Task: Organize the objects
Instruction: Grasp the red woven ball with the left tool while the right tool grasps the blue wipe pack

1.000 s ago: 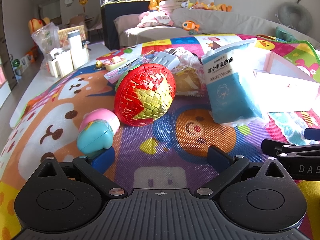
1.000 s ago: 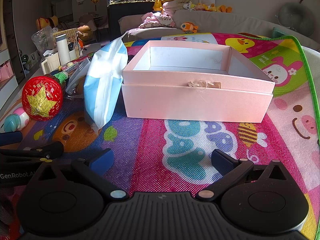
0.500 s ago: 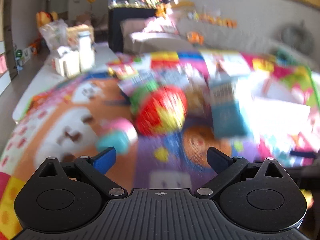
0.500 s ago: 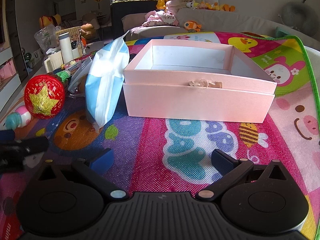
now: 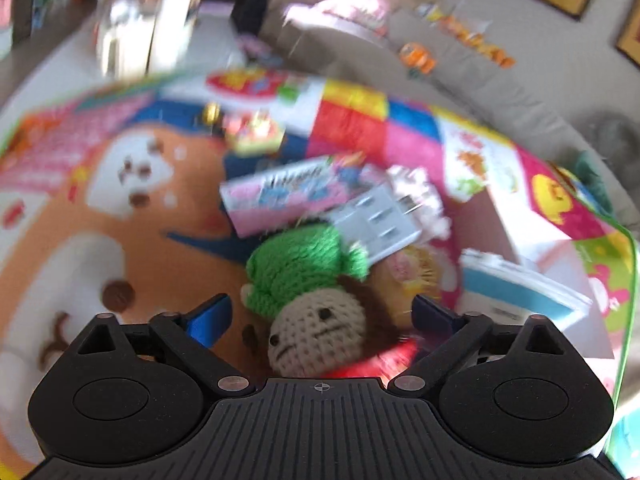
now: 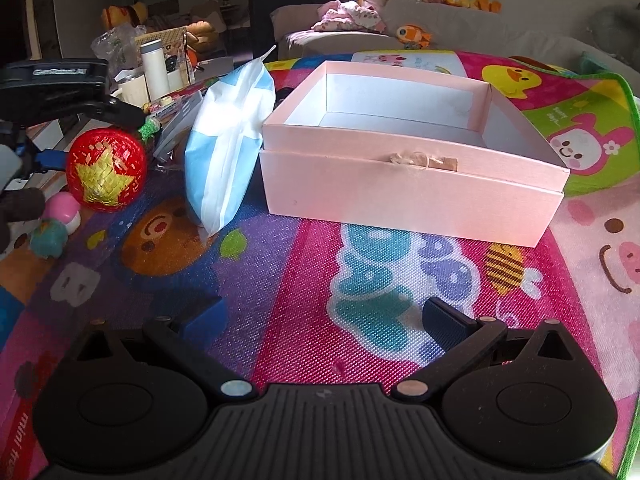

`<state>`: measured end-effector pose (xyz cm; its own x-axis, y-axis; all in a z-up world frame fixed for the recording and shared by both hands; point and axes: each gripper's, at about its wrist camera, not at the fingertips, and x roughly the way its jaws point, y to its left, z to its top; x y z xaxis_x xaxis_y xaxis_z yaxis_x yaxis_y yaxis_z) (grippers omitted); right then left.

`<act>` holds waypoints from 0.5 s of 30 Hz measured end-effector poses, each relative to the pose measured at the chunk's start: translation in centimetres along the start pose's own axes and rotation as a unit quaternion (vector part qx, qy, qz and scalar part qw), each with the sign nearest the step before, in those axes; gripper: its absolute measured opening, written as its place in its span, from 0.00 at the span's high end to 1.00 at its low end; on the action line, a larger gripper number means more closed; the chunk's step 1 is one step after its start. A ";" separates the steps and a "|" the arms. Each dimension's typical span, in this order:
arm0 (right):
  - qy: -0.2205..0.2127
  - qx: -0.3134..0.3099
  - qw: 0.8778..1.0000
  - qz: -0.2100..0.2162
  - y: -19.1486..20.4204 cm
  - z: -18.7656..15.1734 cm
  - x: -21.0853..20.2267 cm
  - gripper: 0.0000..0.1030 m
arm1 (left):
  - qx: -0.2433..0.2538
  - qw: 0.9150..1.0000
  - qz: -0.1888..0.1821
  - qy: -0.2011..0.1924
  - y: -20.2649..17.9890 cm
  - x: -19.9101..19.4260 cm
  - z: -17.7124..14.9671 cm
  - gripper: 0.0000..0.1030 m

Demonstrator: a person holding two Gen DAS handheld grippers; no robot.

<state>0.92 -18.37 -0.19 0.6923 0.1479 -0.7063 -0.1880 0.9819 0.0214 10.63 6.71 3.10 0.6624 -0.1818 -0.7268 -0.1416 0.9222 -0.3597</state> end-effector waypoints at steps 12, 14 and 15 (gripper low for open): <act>-0.002 -0.018 1.000 0.024 0.6 0.6 -0.3 0.00 | 0.069 0.994 -0.066 -0.046 -0.3 -5.6 -2.6 0.34; -0.041 -0.040 0.998 0.022 1.8 1.2 -1.1 0.00 | 0.089 0.990 -0.075 -0.075 -0.2 -8.4 -2.9 0.36; -0.065 -0.059 0.996 0.013 2.7 1.6 -1.4 0.00 | 0.093 0.989 -0.076 -0.091 0.2 -9.8 -3.1 0.36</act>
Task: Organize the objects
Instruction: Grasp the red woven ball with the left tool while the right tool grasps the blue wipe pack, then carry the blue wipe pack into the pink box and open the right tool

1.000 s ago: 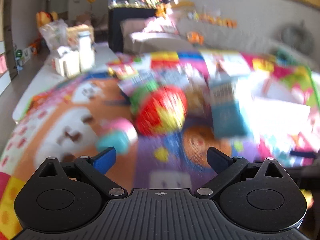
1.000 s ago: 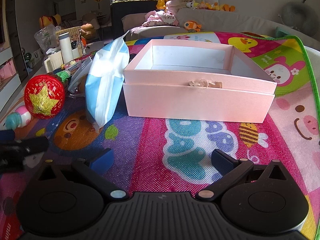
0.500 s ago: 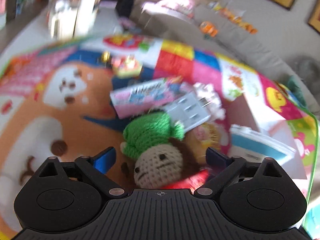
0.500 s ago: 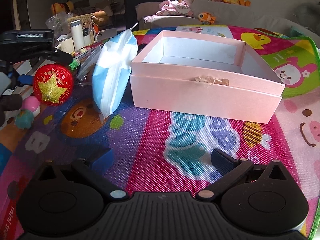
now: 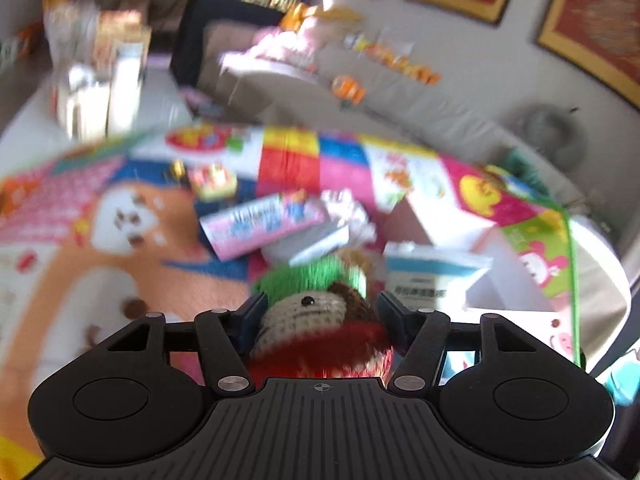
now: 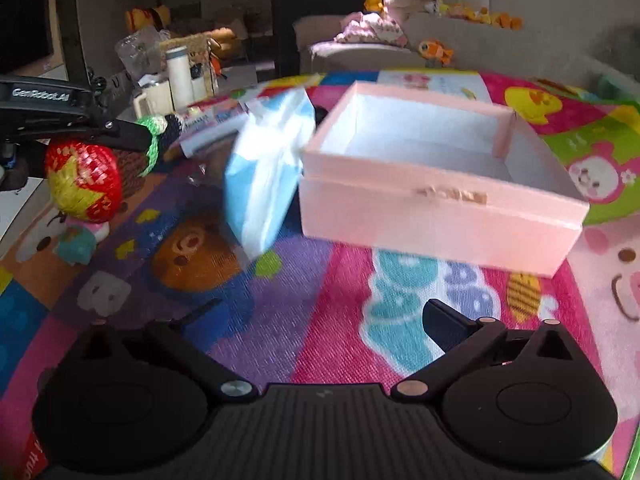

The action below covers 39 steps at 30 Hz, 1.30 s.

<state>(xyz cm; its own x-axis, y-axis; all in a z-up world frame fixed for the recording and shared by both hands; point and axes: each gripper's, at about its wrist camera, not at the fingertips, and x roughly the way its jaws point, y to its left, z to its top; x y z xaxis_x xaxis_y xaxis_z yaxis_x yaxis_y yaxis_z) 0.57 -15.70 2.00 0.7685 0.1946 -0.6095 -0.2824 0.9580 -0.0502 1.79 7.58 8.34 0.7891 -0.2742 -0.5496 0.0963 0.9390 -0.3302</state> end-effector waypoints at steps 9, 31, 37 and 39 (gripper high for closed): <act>-0.108 -0.223 0.964 -0.099 7.9 2.9 4.0 0.13 | -0.051 0.997 0.031 -0.042 4.1 -6.1 -0.7 0.37; -0.001 -0.062 0.998 0.006 0.3 0.5 -9.2 0.79 | 0.064 0.994 -0.066 -0.051 -2.7 -8.9 -6.0 0.37; -0.066 -0.224 0.972 -0.039 5.4 1.1 -6.2 0.25 | 0.054 0.997 -0.024 -0.044 -1.7 -9.5 -7.1 0.37; -0.072 -0.276 0.957 -0.054 7.3 1.2 -4.0 0.25 | 0.052 0.997 -0.018 -0.047 -1.2 -9.9 -7.2 0.37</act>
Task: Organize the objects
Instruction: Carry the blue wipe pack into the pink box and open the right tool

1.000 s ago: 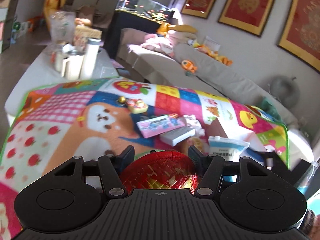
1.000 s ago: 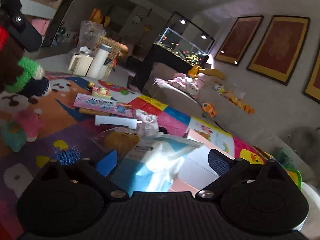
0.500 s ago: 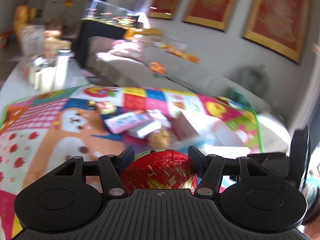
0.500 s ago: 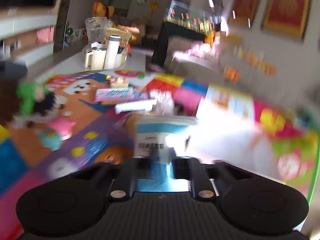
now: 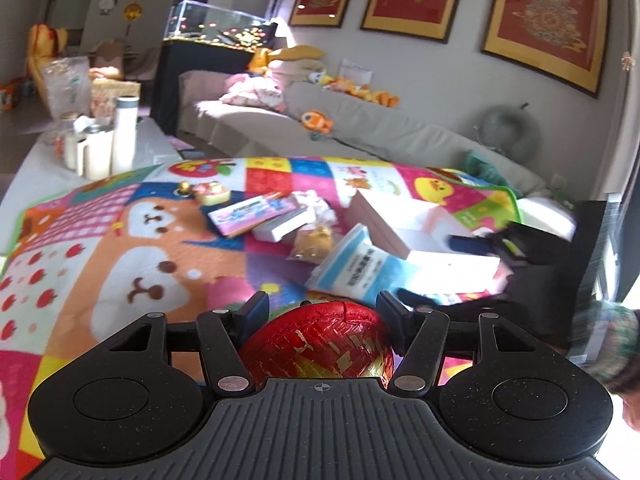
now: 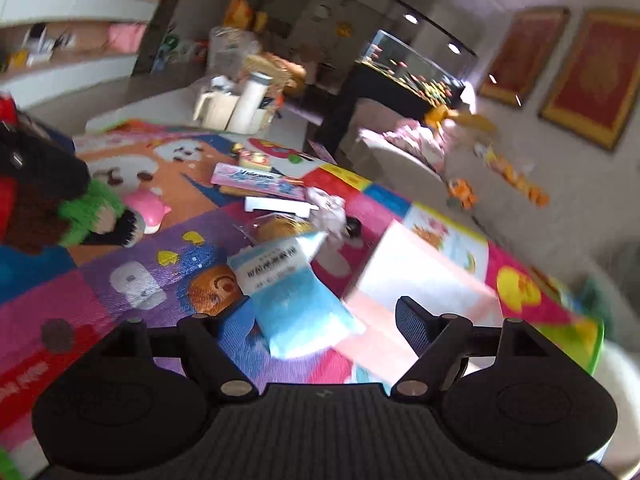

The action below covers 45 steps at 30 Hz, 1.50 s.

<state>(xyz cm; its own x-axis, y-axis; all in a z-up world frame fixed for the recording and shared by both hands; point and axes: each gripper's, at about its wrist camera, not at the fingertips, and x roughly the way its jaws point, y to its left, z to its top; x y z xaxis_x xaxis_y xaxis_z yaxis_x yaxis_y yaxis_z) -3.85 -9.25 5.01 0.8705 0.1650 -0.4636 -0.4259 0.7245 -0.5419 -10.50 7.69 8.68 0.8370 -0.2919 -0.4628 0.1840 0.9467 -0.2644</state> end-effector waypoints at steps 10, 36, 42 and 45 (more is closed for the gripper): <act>0.068 -0.013 0.998 0.007 1.4 0.6 4.6 0.51 | 0.015 1.000 -0.004 -0.020 0.0 -1.6 0.0 0.37; -0.038 0.405 0.914 0.004 -26.2 -6.9 -4.4 0.51 | 0.066 0.997 -0.041 -0.014 -14.6 25.3 8.4 0.47; 0.018 0.451 0.888 0.088 -26.4 -6.2 4.1 0.51 | 0.017 0.999 -0.041 -0.009 -9.5 19.3 8.9 0.47; 0.034 0.489 0.857 0.162 -25.2 -4.6 9.0 0.51 | 0.009 0.999 -0.034 0.008 -7.7 17.6 7.4 0.47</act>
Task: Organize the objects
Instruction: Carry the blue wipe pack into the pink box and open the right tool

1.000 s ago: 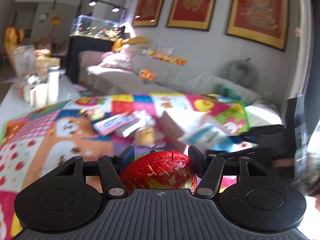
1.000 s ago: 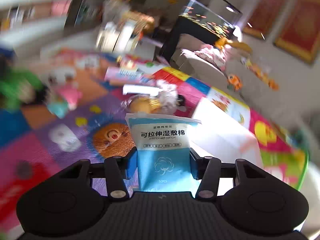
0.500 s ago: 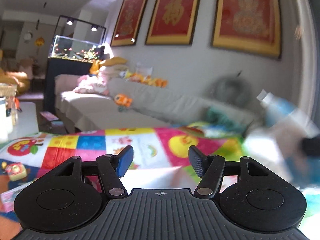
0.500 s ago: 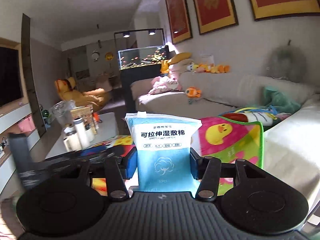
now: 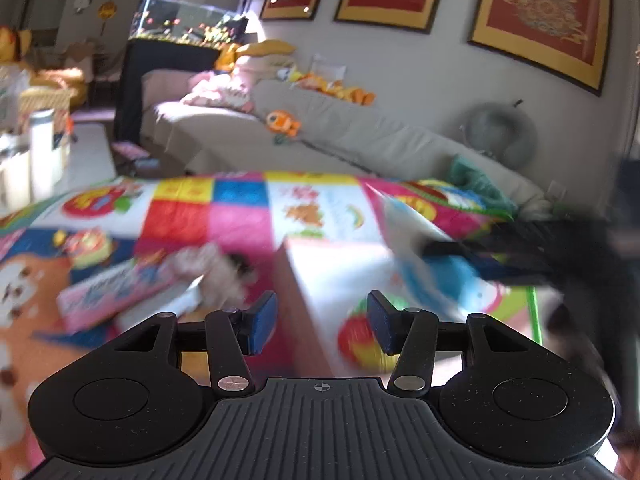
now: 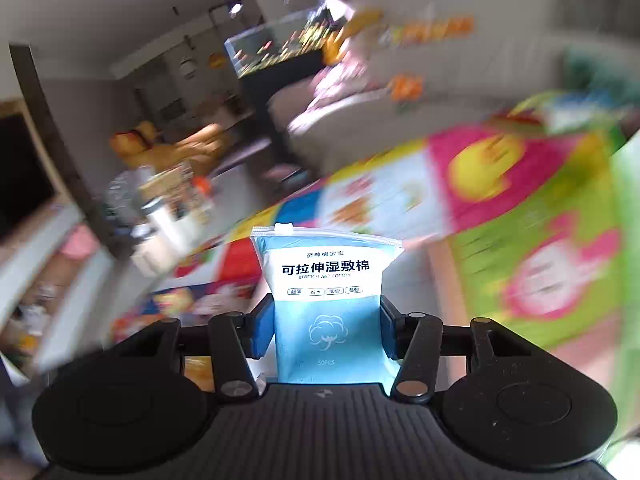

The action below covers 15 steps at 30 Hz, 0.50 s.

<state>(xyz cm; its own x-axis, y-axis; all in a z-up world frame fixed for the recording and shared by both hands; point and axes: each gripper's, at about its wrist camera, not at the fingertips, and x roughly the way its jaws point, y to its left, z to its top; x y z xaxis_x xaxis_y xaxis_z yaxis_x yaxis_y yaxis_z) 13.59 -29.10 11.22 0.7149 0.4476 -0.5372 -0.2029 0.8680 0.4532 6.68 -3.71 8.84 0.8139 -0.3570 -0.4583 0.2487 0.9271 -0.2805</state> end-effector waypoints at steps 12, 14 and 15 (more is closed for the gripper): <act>0.077 0.094 0.990 -0.063 -0.2 -1.9 9.7 0.51 | -0.007 0.999 0.015 0.029 5.8 -5.1 -3.7 0.47; 0.079 0.078 0.992 -0.066 0.0 -2.3 8.8 0.50 | -0.009 0.999 0.012 0.033 6.3 -4.7 -3.8 0.47; 0.081 0.068 0.992 -0.071 0.3 -2.5 8.6 0.50 | -0.007 0.999 0.017 0.036 6.4 -4.3 -3.9 0.47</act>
<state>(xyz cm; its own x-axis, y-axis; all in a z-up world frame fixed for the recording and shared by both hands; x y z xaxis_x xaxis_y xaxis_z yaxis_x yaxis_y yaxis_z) 17.99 -24.45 4.95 0.6108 0.3608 -0.7048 -0.0073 0.8927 0.4506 2.68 3.31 5.71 0.7817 -0.3335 -0.5270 0.2140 0.9371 -0.2756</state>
